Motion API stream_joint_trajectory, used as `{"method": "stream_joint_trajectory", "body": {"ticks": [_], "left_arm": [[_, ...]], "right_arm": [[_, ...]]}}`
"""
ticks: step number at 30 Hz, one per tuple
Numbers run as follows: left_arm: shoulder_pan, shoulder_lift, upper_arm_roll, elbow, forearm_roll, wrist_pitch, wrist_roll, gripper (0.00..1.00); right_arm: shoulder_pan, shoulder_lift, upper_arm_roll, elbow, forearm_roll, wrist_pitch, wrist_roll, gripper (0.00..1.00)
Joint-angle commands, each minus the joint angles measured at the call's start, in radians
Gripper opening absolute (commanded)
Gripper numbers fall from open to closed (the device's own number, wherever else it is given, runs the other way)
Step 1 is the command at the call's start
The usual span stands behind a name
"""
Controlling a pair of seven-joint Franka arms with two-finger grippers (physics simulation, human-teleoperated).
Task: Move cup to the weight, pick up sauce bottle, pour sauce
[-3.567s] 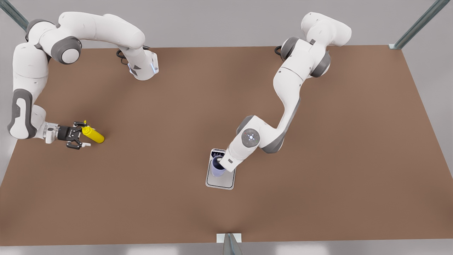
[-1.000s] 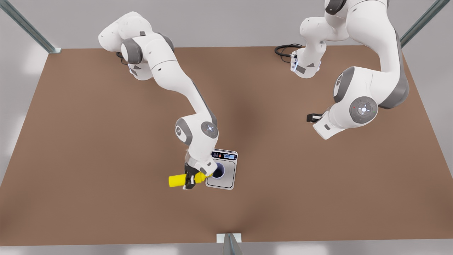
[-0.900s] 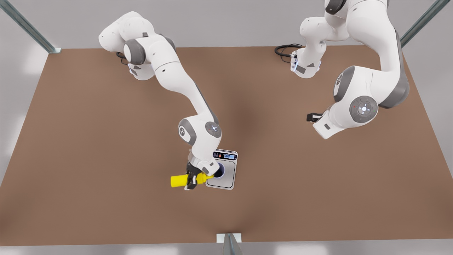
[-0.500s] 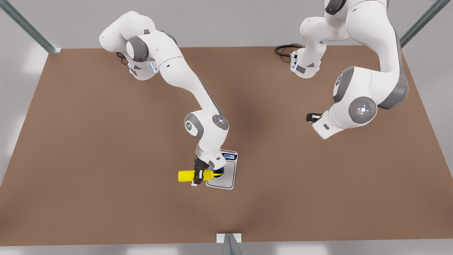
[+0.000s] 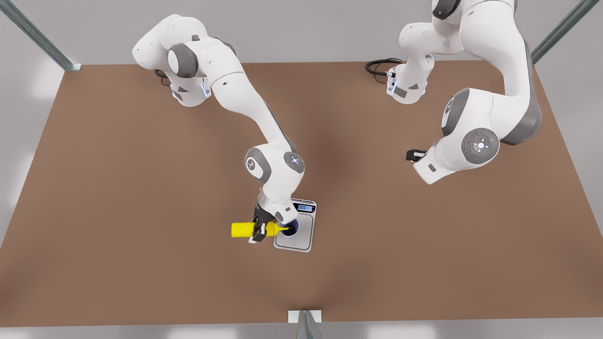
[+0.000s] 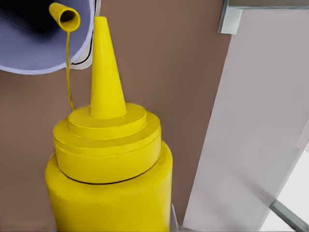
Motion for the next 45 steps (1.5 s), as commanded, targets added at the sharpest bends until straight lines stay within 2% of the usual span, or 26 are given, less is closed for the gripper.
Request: {"method": "stream_joint_trajectory", "body": {"ticks": [1,8,19,22,24,28,30,32,35,41,43,45], "left_arm": [[0.000,-0.001,0.000,0.000,0.001,0.001,0.007,1.00],[-0.001,-0.003,0.000,0.000,0.000,-0.003,0.003,1.00],[0.000,-0.001,0.000,0.000,0.001,-0.001,0.009,1.00],[-0.001,-0.003,0.000,0.000,0.001,-0.003,0.003,1.00],[-0.001,-0.004,-0.002,0.000,0.001,-0.003,0.003,1.00],[-0.003,-0.004,-0.002,0.000,-0.001,-0.003,0.003,1.00],[-0.001,-0.003,-0.002,0.000,-0.001,-0.003,0.004,1.00],[-0.001,-0.001,-0.002,0.000,-0.001,-0.003,0.003,1.00],[-0.001,-0.001,-0.002,0.000,-0.001,-0.001,0.007,1.00],[-0.003,-0.006,-0.003,0.002,-0.001,-0.024,0.000,1.00],[-0.006,-0.006,-0.003,0.002,-0.001,-0.026,-0.002,1.00],[-0.004,-0.003,-0.003,0.002,-0.001,-0.022,0.000,1.00]], "right_arm": [[0.000,0.001,0.000,-0.001,-0.013,-0.009,-0.073,0.57],[0.014,0.010,0.003,-0.002,-0.077,-0.008,-0.075,0.57],[0.002,-0.004,0.007,-0.001,-0.048,-0.005,-0.067,0.57],[-0.087,-0.068,0.004,-0.010,0.250,-0.009,-0.125,0.57],[-0.190,-0.090,0.006,-0.012,0.570,-0.023,-0.226,0.57],[-0.417,-0.088,0.012,-0.013,1.225,-0.230,-0.691,0.57],[-0.506,-0.081,0.023,-0.016,1.440,-0.417,-0.927,0.57],[-0.532,-0.087,0.046,-0.157,1.652,-0.494,-1.144,0.57],[-0.557,-0.081,0.047,-0.275,1.837,-0.546,-1.403,0.57],[-0.626,-0.064,0.076,-0.344,1.951,-0.598,-1.705,0.57],[-0.684,-0.050,0.150,-0.344,1.957,-0.603,-1.810,0.58],[-0.695,-0.033,0.164,-0.344,1.982,-0.601,-1.869,0.58]]}}
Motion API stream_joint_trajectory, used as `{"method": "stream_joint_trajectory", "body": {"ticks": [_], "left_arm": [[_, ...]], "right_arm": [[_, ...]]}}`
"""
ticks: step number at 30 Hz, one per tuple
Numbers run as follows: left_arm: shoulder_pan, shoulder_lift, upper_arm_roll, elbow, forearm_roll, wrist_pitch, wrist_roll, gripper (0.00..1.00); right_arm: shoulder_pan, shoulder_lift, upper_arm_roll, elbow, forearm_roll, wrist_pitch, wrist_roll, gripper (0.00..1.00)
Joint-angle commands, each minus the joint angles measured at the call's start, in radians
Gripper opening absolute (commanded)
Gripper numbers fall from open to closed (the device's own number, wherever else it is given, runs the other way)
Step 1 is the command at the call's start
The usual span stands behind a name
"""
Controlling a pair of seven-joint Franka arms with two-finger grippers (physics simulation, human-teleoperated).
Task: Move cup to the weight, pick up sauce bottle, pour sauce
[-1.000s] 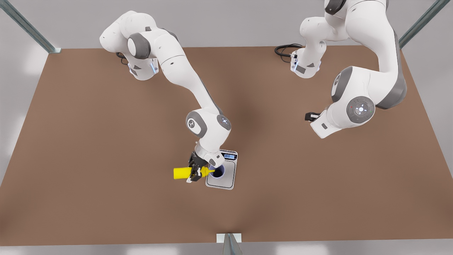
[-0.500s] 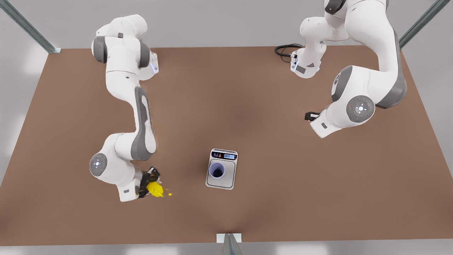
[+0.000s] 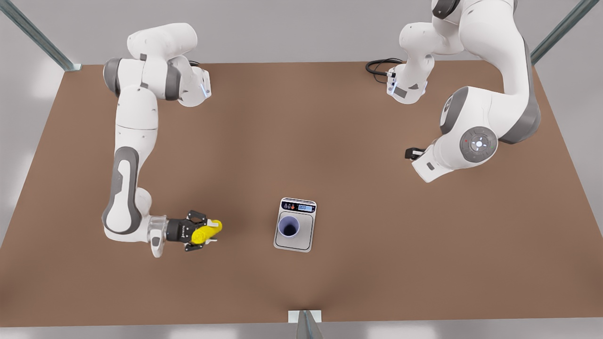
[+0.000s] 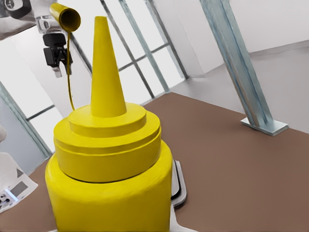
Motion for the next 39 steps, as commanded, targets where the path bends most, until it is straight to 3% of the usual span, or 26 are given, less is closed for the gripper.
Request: {"method": "stream_joint_trajectory", "body": {"ticks": [1,19,39], "left_arm": [[0.002,0.001,0.000,0.000,0.001,-0.007,-0.001,1.00],[0.007,0.012,0.001,0.000,-0.001,-0.009,-0.001,1.00],[0.017,0.046,0.004,0.000,-0.047,-0.050,0.002,1.00]], "right_arm": [[-0.015,0.006,0.019,0.000,0.049,-0.045,-0.869,0.58],[-0.017,0.068,0.016,0.005,0.046,0.053,-0.907,0.58],[0.019,0.067,0.024,-0.071,-0.011,0.057,-0.613,0.57]]}}
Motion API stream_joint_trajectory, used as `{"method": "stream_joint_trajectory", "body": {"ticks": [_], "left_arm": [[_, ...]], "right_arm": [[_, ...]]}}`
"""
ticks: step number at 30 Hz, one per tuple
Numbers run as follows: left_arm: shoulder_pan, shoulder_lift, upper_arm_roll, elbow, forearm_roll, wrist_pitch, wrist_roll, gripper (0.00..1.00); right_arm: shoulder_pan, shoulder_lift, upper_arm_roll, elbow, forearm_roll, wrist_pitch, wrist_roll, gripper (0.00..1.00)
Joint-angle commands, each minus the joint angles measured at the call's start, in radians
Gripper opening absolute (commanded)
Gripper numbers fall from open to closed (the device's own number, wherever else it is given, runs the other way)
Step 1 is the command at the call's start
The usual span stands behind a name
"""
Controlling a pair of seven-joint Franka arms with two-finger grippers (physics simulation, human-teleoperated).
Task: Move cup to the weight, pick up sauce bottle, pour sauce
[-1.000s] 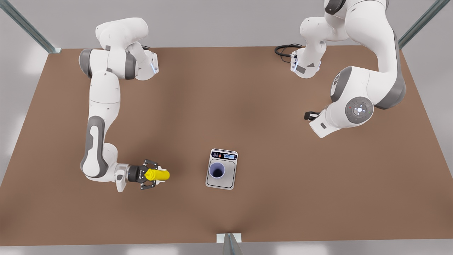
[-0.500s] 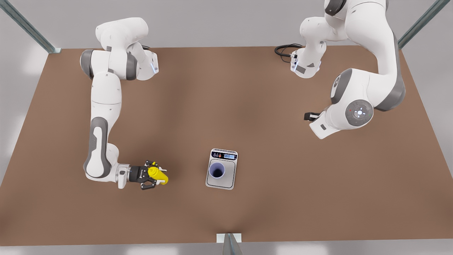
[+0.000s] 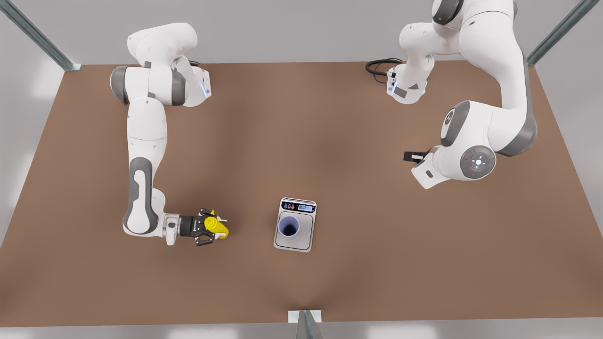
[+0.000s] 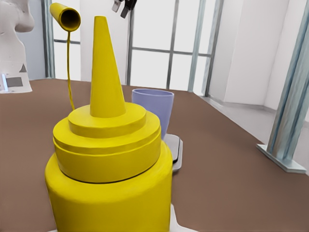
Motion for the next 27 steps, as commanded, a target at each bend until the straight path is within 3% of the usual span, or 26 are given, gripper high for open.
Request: {"method": "stream_joint_trajectory", "body": {"ticks": [1,27], "left_arm": [[0.000,-0.002,0.000,0.001,-0.001,-0.006,0.000,1.00],[-0.005,0.003,-0.002,0.007,0.005,-0.008,0.000,1.00]], "right_arm": [[0.000,-0.001,0.000,0.000,0.001,-0.002,0.070,0.57],[0.046,0.008,0.000,0.015,0.003,0.092,0.204,0.56]]}}
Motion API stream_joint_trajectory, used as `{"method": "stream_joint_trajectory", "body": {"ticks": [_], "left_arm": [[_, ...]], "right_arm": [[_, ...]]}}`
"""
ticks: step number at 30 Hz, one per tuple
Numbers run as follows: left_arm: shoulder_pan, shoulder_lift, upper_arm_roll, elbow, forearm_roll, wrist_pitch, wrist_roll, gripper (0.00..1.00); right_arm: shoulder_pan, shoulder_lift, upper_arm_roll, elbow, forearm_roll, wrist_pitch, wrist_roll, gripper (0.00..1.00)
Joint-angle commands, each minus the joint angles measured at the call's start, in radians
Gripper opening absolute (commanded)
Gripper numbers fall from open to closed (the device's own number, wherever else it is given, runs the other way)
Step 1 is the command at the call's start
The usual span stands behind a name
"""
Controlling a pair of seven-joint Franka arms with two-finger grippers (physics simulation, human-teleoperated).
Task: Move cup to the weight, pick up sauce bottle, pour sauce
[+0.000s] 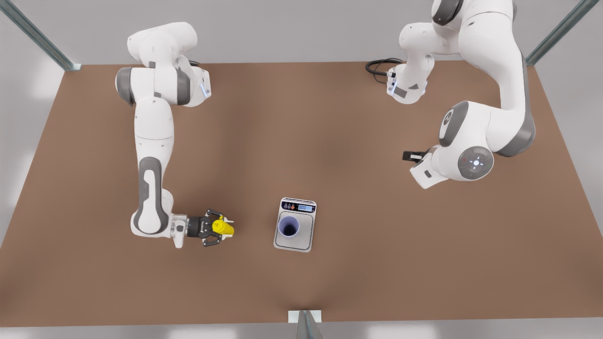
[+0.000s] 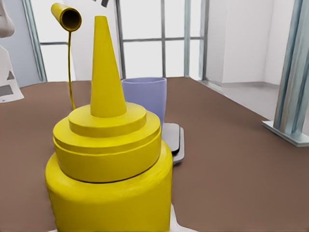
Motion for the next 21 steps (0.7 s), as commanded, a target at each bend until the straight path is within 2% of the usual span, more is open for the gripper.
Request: {"method": "stream_joint_trajectory", "body": {"ticks": [1,3,5,6,21], "left_arm": [[0.000,-0.001,0.000,0.004,0.003,0.000,-0.001,1.00],[0.003,-0.001,0.001,0.026,0.007,0.006,0.003,1.00],[0.002,-0.001,0.001,0.038,0.007,0.009,0.003,1.00],[0.002,0.000,0.001,0.038,0.007,0.012,0.003,1.00],[0.002,0.003,0.000,0.038,0.006,0.004,0.003,1.00]], "right_arm": [[0.001,-0.001,0.000,0.001,0.002,0.024,0.055,0.56],[-0.001,-0.001,0.000,-0.001,0.002,0.022,0.057,0.56],[-0.001,-0.003,0.001,-0.001,0.004,0.022,0.060,0.78],[-0.001,-0.004,0.000,-0.001,0.004,0.021,0.060,1.00],[-0.002,-0.001,0.002,0.015,0.008,0.015,0.055,1.00]]}}
